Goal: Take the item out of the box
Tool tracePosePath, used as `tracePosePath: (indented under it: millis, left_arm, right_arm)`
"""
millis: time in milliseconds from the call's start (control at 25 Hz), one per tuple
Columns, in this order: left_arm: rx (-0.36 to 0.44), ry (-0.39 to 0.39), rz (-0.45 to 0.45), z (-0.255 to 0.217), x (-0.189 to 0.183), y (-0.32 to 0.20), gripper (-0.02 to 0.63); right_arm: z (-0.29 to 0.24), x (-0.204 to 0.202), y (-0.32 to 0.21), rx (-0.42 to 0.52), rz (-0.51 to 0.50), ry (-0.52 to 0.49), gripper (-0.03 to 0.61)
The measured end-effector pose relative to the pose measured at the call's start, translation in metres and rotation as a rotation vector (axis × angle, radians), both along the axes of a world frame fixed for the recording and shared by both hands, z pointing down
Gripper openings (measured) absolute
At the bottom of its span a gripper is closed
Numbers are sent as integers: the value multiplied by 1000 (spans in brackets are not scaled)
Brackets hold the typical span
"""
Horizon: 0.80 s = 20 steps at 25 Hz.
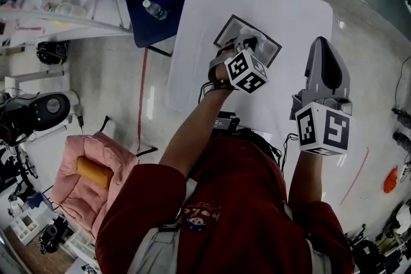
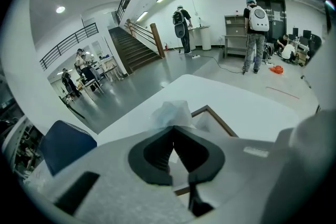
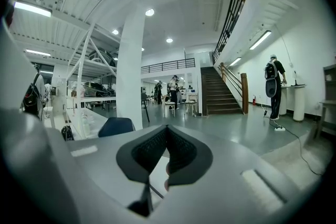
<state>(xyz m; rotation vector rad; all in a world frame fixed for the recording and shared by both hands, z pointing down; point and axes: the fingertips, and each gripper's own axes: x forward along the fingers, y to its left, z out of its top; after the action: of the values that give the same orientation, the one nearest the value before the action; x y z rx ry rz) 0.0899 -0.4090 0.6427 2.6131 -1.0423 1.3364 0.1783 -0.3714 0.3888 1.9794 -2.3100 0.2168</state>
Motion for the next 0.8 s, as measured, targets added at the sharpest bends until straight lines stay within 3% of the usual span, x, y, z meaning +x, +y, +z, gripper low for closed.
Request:
tracePosePath:
  millis: [480,800]
  left_arm:
    - [119,65,-64,-70,1,35,5]
    - [204,161,-133,-131,-5,75,5]
  right_arm:
    - [-22,9,51,56,-25,-19,2]
    - [-33,8,91,82,-41,-40,2]
